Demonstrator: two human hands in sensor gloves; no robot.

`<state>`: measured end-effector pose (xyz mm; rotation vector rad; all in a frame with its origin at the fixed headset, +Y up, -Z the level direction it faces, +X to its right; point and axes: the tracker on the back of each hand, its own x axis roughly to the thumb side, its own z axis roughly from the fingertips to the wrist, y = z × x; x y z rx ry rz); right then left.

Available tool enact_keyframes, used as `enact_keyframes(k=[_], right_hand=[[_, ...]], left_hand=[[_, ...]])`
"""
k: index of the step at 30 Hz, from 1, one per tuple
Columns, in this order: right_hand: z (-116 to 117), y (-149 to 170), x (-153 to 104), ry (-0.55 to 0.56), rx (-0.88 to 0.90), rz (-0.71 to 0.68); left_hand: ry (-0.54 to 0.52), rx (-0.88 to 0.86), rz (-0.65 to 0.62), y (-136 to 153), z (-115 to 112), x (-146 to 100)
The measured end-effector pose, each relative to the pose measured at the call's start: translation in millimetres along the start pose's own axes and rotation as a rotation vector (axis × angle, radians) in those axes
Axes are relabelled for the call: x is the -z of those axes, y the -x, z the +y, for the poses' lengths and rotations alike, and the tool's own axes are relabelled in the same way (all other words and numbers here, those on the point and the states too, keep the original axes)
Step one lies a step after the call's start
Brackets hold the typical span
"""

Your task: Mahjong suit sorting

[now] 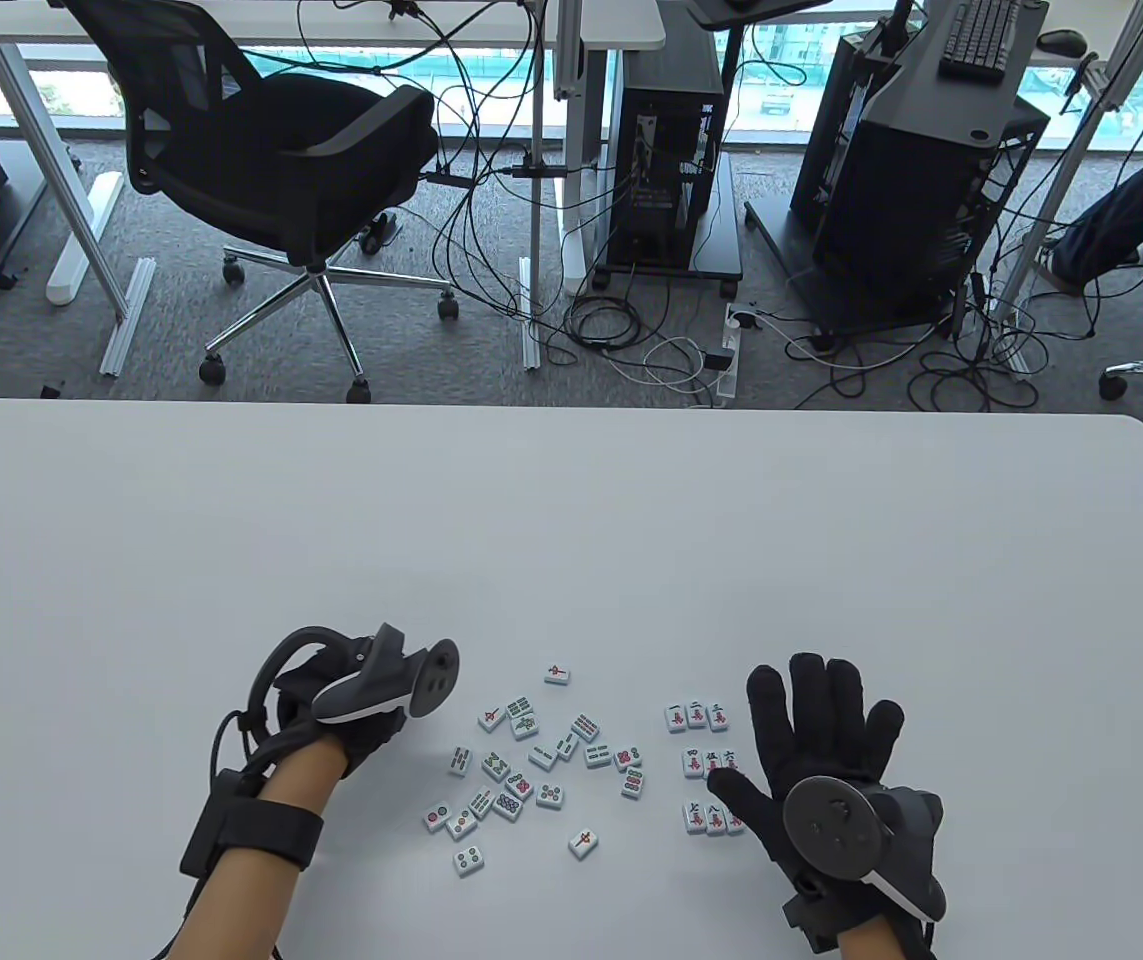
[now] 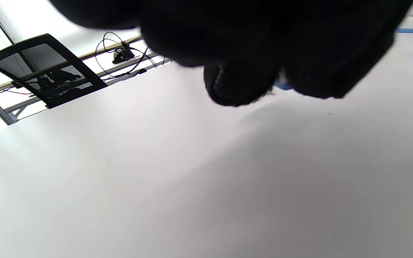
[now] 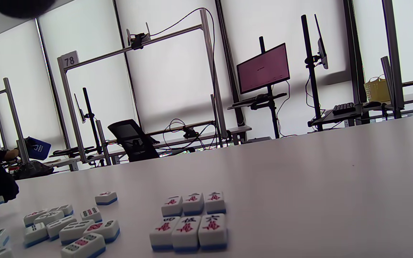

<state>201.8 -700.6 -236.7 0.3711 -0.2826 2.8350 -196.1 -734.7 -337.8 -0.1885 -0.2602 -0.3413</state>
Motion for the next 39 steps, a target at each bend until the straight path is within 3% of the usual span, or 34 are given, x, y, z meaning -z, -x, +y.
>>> enact_keyframes(k=[4,13,18,21,23,30,35,39], right_hand=[[0.2,-0.4,0.1,-0.003,-0.007,0.002],[0.8,-0.9,-0.1,-0.010,-0.015,0.011],[1.0,-0.9,0.1,-0.012,-0.017,0.011],[0.8,-0.7,0.2,-0.010,-0.014,0.012],[0.7,-0.4,0.3,-0.008,-0.011,0.013],[1.3,-0.2,0.3,-0.011,-0.017,0.014],[2.4,-0.4,0.3,-0.017,-0.017,0.014],[2.5,-0.9,0.1,-0.020,-0.020,0.014]], left_hand=[[0.035,0.000,0.037,21.0,-17.7,-14.8],[0.087,0.015,0.083,30.0,-37.5,-22.2],[0.116,0.016,0.097,31.3,-35.6,-25.5],[0.062,0.026,0.093,30.8,-24.7,-32.3],[0.017,0.028,0.054,25.8,-16.9,-38.2],[-0.190,0.156,-0.349,-33.0,0.9,-71.1],[-0.222,0.211,-0.483,-67.4,-3.0,-81.8],[-0.213,0.239,-0.497,-81.0,-6.8,-77.3]])
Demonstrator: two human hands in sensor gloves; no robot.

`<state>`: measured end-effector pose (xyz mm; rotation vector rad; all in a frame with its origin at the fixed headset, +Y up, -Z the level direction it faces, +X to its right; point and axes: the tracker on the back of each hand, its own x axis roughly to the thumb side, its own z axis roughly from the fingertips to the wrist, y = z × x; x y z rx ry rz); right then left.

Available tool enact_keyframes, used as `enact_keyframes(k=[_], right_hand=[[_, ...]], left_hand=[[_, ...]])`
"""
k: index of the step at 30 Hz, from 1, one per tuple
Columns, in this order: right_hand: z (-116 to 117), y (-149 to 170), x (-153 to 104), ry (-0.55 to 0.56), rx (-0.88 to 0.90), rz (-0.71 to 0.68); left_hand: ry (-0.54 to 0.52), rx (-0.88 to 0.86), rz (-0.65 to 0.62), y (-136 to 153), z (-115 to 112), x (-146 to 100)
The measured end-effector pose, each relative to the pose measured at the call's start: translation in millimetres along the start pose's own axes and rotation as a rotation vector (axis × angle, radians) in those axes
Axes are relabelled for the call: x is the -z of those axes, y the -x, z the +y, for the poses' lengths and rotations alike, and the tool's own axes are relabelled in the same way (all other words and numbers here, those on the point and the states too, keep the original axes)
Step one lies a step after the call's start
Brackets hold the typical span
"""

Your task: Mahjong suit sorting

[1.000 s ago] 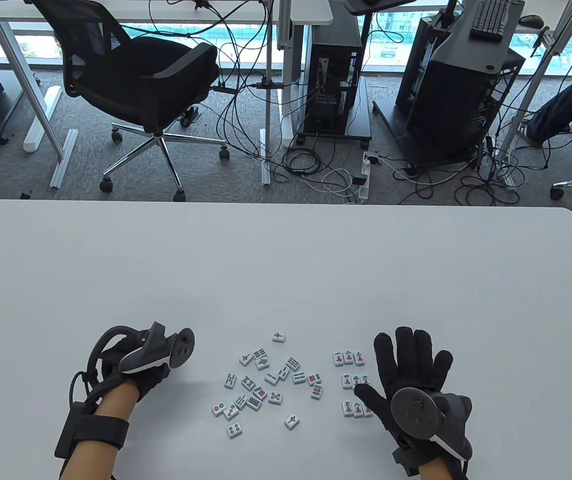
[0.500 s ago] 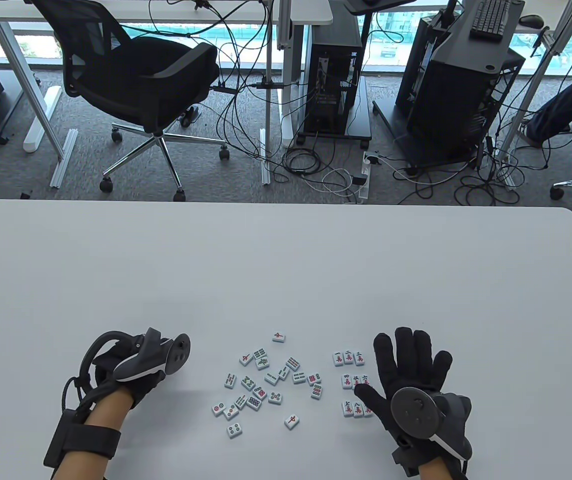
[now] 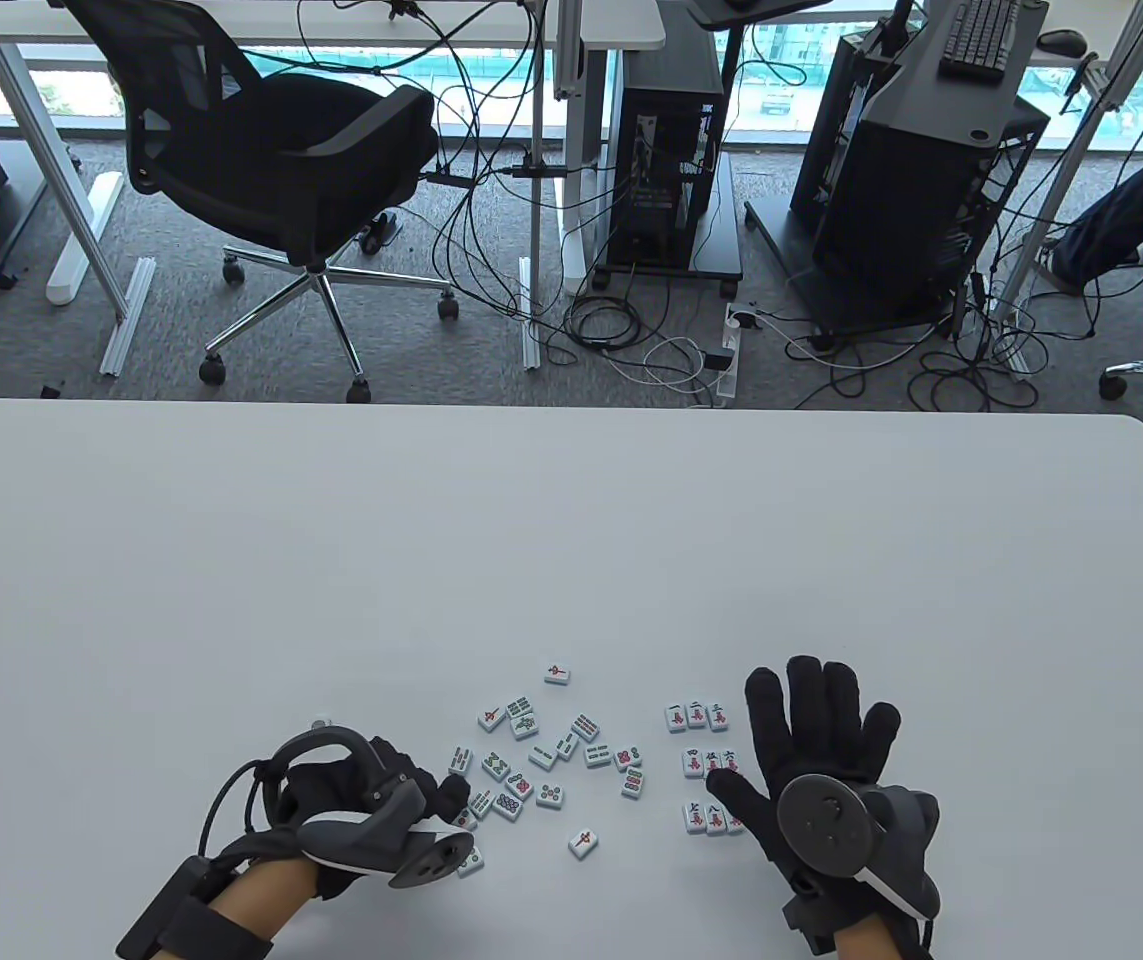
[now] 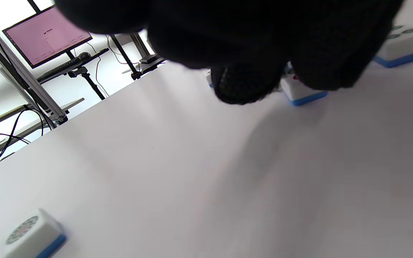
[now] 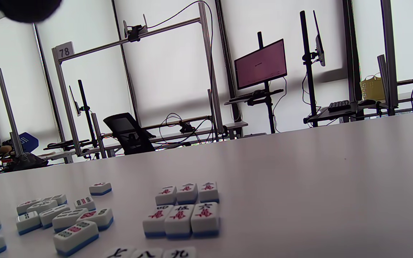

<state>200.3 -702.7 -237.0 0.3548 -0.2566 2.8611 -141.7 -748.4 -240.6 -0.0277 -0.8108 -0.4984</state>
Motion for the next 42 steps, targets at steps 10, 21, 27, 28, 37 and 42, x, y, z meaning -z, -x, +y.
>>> enact_keyframes(k=[10,21,27,28,37,42], right_hand=[[1.7,0.1,0.4,-0.010,0.001,0.001],[1.8,0.4,0.6,-0.011,0.011,0.005],[2.1,0.4,0.6,-0.012,0.011,0.003],[2.2,0.3,0.6,-0.012,0.011,0.003],[3.1,-0.2,0.7,-0.014,0.016,-0.003],[3.6,0.4,0.8,-0.015,0.014,-0.001]], left_hand=[[0.047,-0.015,0.006,-4.4,-8.4,11.5],[0.088,-0.232,0.178,51.7,-1.8,9.6],[0.124,-0.269,0.343,92.0,-3.8,12.7],[0.131,-0.285,0.361,94.8,-6.6,13.2],[0.258,-0.252,0.455,101.2,-46.2,13.4],[0.283,-0.206,0.476,101.7,-53.5,10.0]])
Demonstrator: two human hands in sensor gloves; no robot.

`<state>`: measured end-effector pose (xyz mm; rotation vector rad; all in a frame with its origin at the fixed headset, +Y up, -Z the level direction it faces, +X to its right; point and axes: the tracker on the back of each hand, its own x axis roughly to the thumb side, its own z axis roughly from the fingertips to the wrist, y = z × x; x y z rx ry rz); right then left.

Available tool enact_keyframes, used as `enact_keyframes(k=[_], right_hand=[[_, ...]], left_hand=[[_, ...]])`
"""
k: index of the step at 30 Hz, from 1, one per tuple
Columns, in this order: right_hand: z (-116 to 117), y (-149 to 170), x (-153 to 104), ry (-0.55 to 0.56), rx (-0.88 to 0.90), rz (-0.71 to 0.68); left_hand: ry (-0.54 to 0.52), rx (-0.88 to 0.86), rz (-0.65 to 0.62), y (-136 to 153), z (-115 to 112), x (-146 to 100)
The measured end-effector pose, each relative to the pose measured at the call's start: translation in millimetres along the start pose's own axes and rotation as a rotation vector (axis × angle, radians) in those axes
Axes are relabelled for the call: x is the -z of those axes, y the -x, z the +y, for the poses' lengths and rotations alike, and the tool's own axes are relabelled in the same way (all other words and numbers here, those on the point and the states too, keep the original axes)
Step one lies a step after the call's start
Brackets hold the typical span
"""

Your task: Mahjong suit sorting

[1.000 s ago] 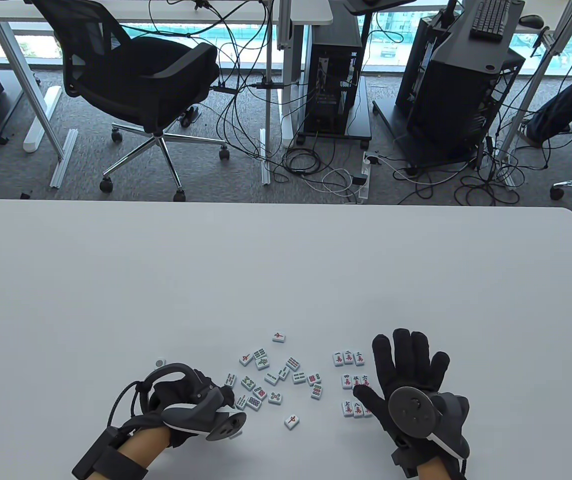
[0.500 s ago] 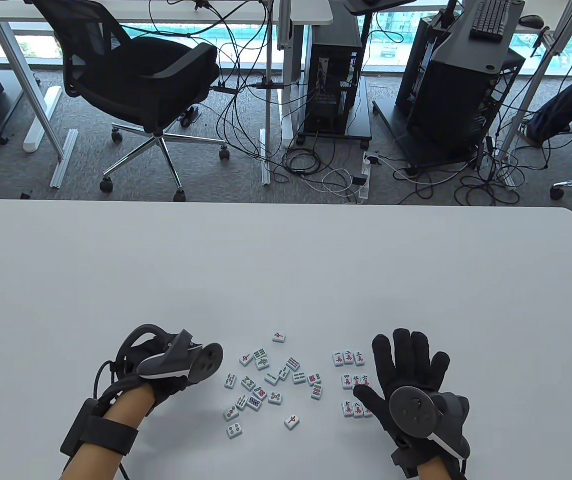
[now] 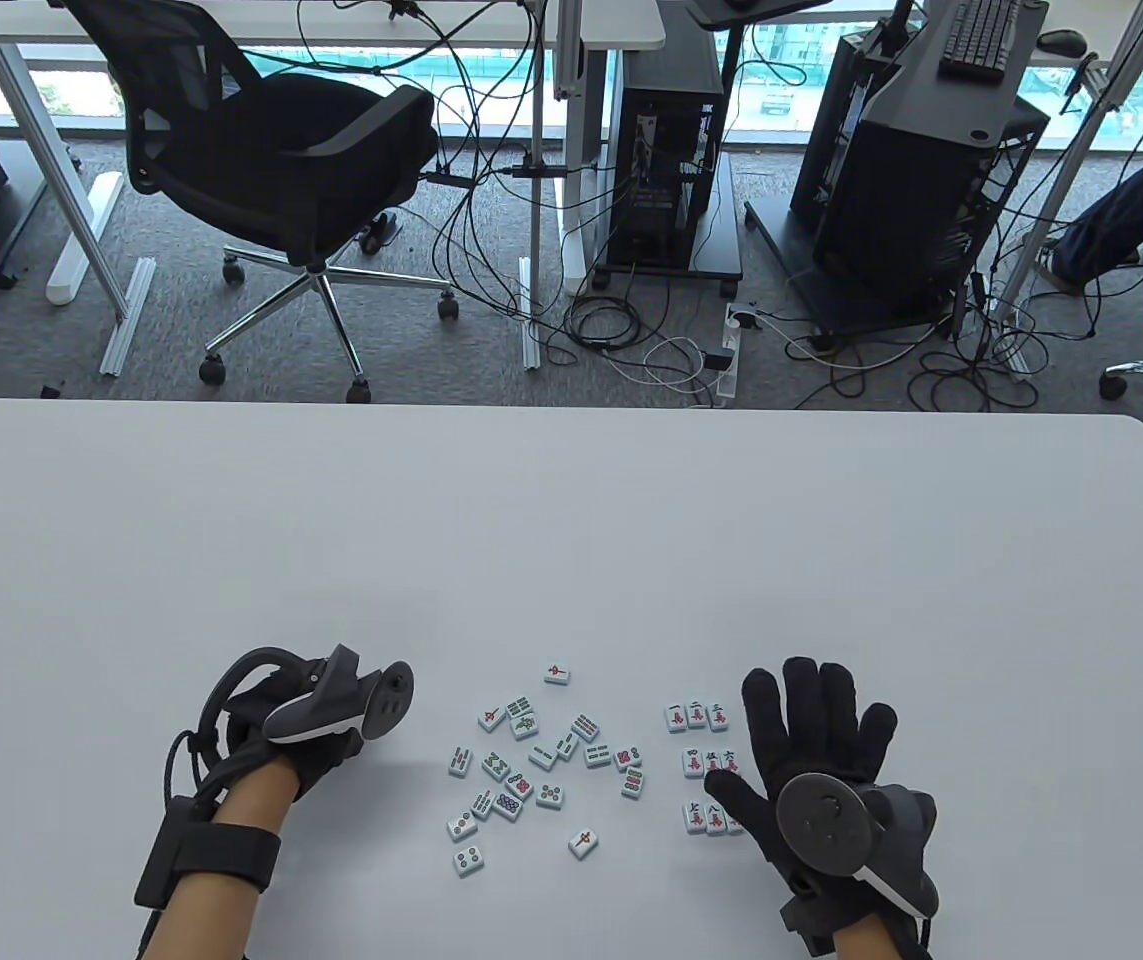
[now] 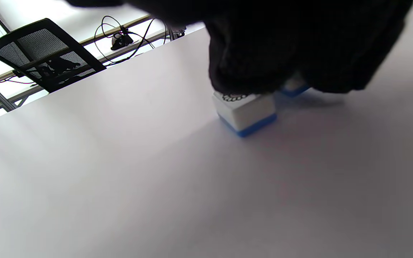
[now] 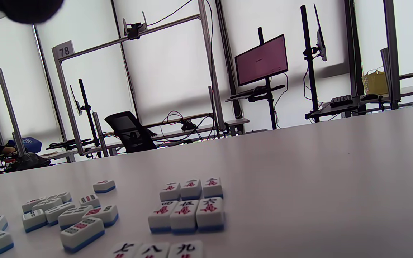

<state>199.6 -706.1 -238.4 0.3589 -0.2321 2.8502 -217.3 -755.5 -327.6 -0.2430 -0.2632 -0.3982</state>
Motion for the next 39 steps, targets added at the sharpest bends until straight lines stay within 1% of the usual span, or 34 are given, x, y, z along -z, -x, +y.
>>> enact_keyframes(k=[6,8,10,12,14,17,18,19,21,25,30,33,35,38,39], right_hand=[[0.3,-0.1,-0.2,-0.003,-0.007,0.003],[0.1,0.2,-0.3,-0.002,-0.006,0.006],[-0.1,0.4,-0.4,-0.001,-0.004,0.008],[-0.1,0.6,-0.3,0.001,-0.002,0.009],[0.3,0.7,-0.1,0.000,-0.001,0.008],[0.6,0.8,-0.1,-0.002,-0.006,0.008],[0.5,0.9,-0.1,-0.003,-0.007,0.008],[0.5,0.9,-0.1,-0.003,-0.008,0.008],[0.7,0.8,-0.1,-0.004,-0.008,0.008],[2.7,-0.2,0.0,-0.015,-0.012,0.005],[3.1,-0.6,0.1,-0.017,-0.013,0.003],[3.2,-0.5,0.1,-0.017,-0.012,0.004],[3.2,-0.3,0.3,-0.016,-0.008,0.005],[3.8,-0.4,0.5,-0.019,-0.009,0.004],[3.9,-0.5,0.4,-0.020,-0.011,0.004]], left_hand=[[0.022,0.039,0.014,0.3,-3.1,-2.8],[0.034,0.046,0.017,1.0,-1.3,-4.7],[0.017,0.056,0.017,1.4,3.1,-8.0],[-0.021,0.056,0.000,-1.5,9.5,-13.2],[-0.086,0.072,-0.065,-10.5,18.4,-21.1],[-0.181,0.091,-0.227,-32.6,29.8,-36.1],[-0.249,0.098,-0.287,-43.1,33.6,-43.4],[-0.294,0.103,-0.320,-50.8,36.2,-48.4],[-0.335,0.081,-0.350,-66.8,39.9,-56.0],[-0.290,0.019,-0.335,-87.7,36.8,-53.8],[-0.278,0.065,-0.290,-101.9,29.5,-44.4],[-0.269,0.043,-0.257,-98.0,26.5,-44.3],[-0.262,0.051,-0.230,-89.7,23.5,-45.5],[-0.251,0.000,-0.244,-82.3,20.8,-47.6],[-0.262,-0.007,-0.258,-80.8,21.5,-49.9]])
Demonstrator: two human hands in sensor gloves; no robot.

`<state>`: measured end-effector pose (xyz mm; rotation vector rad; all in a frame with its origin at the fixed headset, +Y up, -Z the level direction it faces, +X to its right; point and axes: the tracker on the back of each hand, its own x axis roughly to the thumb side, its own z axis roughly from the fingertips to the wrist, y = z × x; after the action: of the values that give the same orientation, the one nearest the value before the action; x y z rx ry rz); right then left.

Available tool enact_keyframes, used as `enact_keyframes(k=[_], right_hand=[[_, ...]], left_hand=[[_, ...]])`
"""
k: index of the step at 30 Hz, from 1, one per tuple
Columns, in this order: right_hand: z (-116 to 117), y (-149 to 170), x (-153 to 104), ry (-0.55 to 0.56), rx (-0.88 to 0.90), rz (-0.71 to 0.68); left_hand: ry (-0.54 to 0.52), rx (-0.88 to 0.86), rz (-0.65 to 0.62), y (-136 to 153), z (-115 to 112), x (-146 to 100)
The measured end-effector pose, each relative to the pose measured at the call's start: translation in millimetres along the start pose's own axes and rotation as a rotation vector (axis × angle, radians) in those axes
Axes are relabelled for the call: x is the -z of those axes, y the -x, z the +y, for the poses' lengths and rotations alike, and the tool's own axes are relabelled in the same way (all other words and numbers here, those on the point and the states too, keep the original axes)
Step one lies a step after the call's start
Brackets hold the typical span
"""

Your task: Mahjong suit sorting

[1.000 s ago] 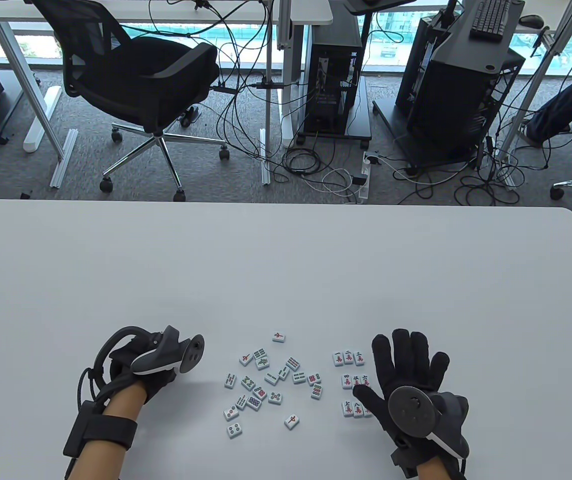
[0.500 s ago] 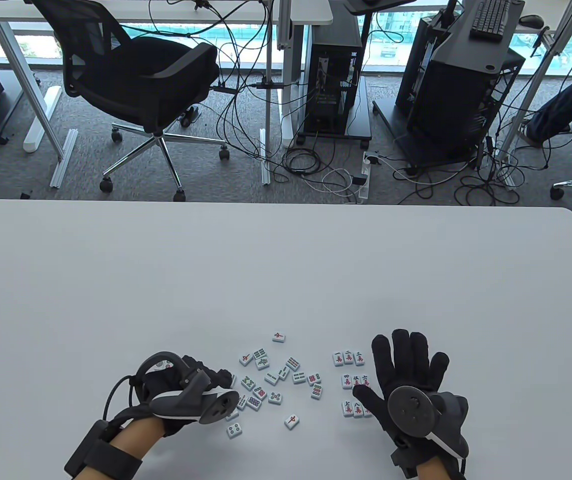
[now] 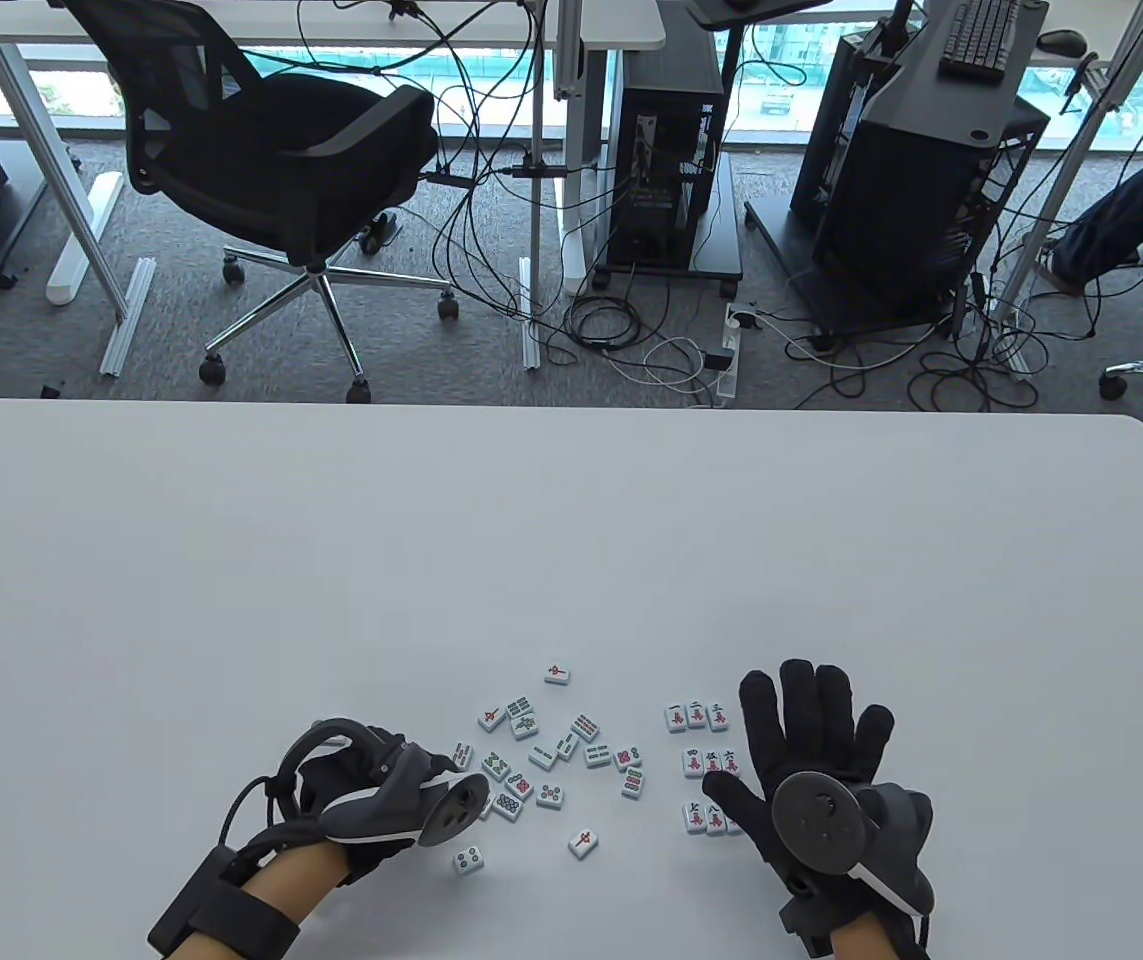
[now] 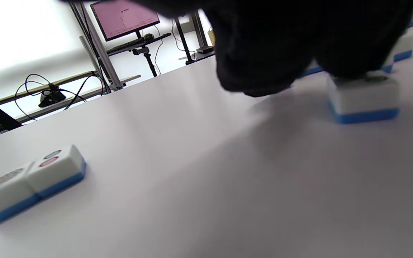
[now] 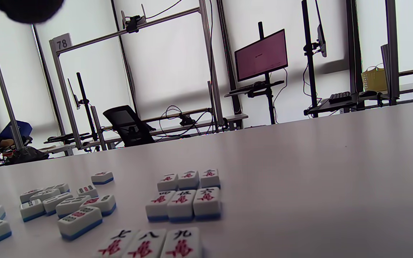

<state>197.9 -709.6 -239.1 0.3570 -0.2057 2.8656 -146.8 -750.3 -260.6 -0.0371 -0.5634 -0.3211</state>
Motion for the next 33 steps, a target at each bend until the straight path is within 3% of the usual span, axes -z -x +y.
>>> enact_keyframes(k=[3,6,14,19,22,26,33], right_hand=[[-0.1,0.3,0.0,0.001,-0.002,0.002],[0.9,0.9,0.2,-0.006,-0.003,0.006],[2.1,0.6,0.3,-0.016,-0.005,0.007],[2.4,0.7,0.5,-0.018,-0.004,0.007],[2.5,0.9,0.5,-0.021,-0.002,0.009],[2.3,1.6,0.6,-0.017,0.003,0.011],[2.8,1.9,0.9,-0.016,0.007,0.009]], left_hand=[[-0.027,-0.009,-0.062,-0.7,6.8,-6.5],[0.032,0.054,-0.099,-5.1,9.6,-8.4],[0.090,0.171,-0.161,-25.1,-1.5,-5.2],[0.124,0.148,-0.160,-24.0,-4.2,0.5],[0.129,0.078,-0.120,-11.9,1.3,5.2],[0.093,0.026,0.023,25.5,17.8,14.9],[0.142,-0.050,0.213,78.4,16.7,27.4]])
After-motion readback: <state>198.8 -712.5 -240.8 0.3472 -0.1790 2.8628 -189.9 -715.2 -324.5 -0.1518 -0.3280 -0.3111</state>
